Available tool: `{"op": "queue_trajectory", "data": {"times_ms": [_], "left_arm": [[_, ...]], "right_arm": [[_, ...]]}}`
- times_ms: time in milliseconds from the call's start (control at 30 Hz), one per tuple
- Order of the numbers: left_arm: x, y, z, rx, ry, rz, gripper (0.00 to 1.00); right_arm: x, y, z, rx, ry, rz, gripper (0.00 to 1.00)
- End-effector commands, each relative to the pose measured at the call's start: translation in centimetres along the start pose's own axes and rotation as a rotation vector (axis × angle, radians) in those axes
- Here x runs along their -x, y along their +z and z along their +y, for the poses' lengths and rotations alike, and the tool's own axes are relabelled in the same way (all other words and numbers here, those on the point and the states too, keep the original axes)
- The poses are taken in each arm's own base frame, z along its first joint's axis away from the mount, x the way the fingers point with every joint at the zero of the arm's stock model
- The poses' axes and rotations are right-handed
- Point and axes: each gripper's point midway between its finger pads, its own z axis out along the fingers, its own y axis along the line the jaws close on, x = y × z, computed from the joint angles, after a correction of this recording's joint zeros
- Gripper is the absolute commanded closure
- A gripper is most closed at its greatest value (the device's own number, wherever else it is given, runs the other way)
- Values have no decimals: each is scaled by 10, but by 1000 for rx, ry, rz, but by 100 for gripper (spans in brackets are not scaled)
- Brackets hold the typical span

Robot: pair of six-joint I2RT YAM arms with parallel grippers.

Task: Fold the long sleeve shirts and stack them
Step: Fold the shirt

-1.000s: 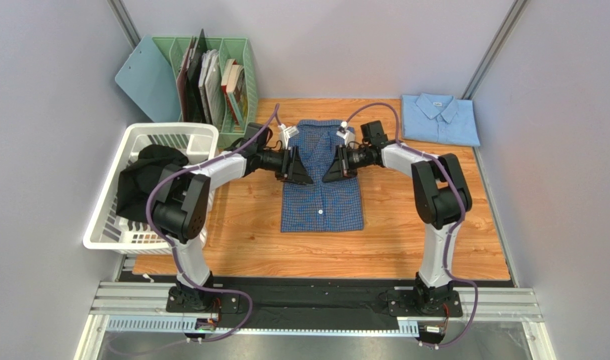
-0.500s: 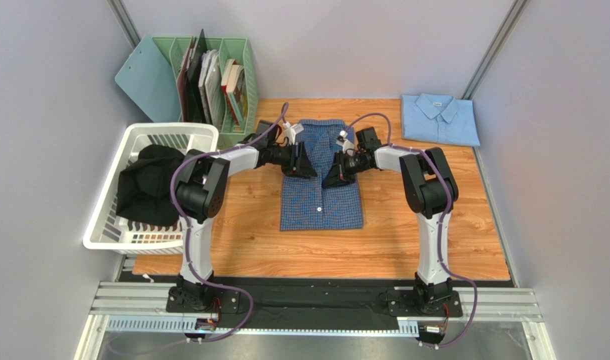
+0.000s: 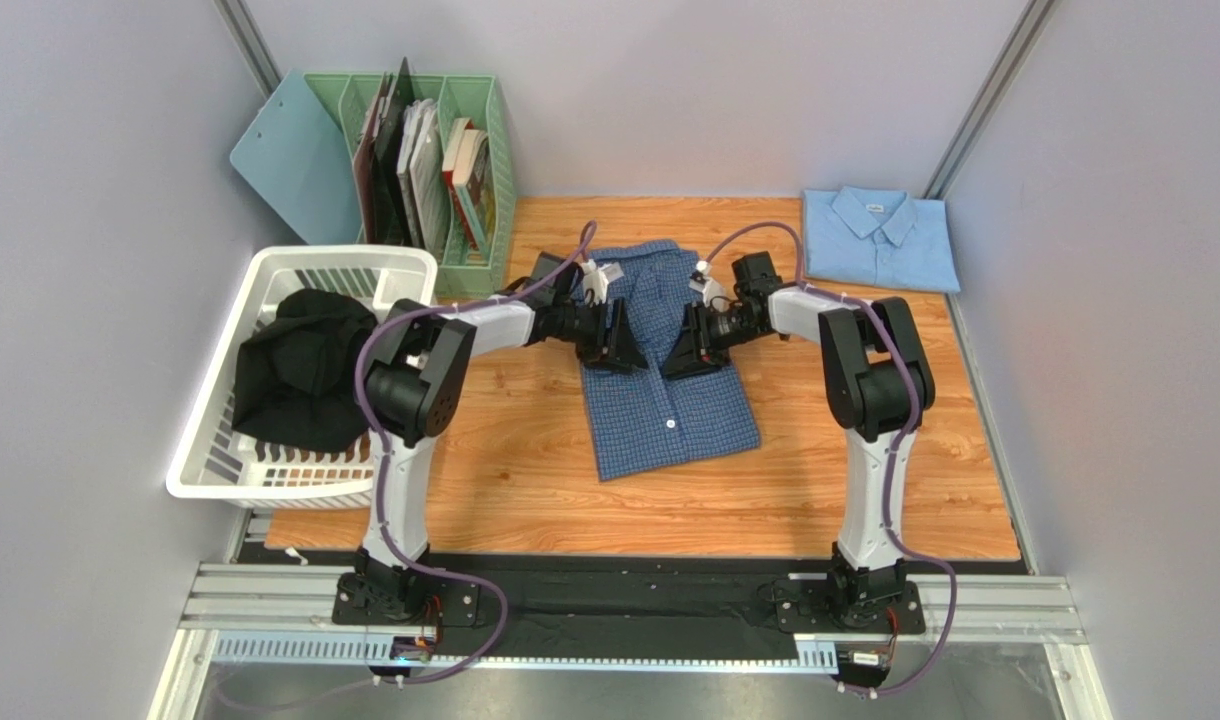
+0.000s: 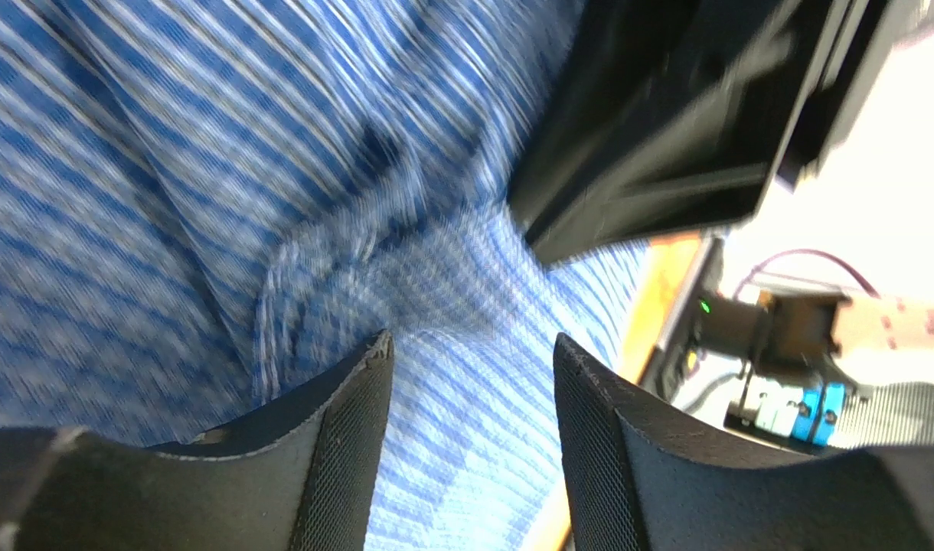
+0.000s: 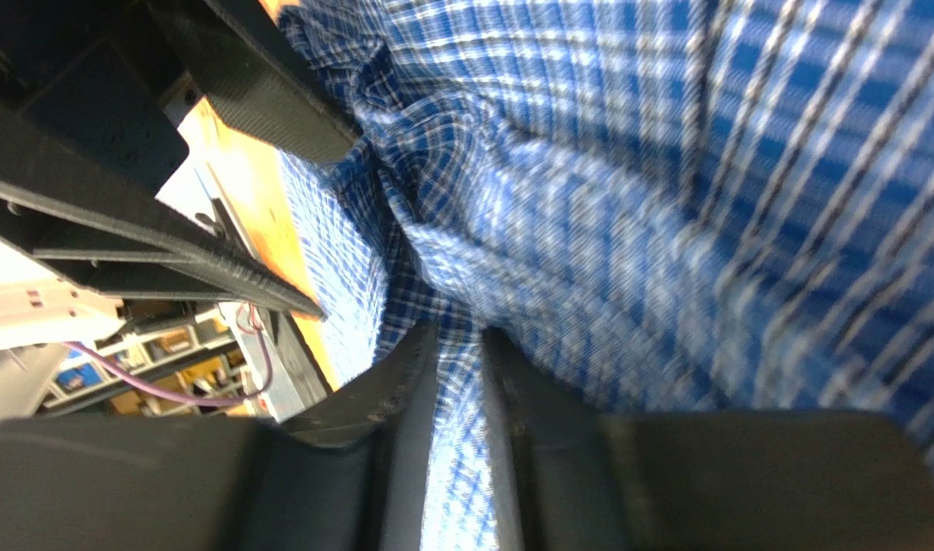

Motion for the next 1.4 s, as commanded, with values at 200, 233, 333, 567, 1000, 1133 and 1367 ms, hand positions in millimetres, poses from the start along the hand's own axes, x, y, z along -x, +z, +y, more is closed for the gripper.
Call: {"op": "queue_trajectory", "data": {"times_ms": [200, 233, 333, 567, 1000, 1133, 1367], "left_arm": [[-17, -68, -78, -193, 74, -87, 38], [-24, -61, -63, -164, 35, -71, 38], [-24, -43, -35, -101, -16, -34, 41], [-20, -23, 26, 86, -132, 96, 47], [-91, -81, -95, -336, 63, 120, 33], [-124, -65, -104, -373, 52, 156, 29], [-158, -29, -31, -191, -184, 230, 30]], "right_arm": [[-51, -56, 47, 61, -98, 3, 66], [-58, -55, 32, 42, -53, 11, 67], [-65, -46, -5, -33, 23, 17, 71], [-92, -20, -26, -33, 192, 44, 76], [-113, -51, 89, 191, -86, -11, 42], [-131, -31, 98, 228, -126, 65, 43], [-152, 0, 31, 173, 74, 150, 59]]}}
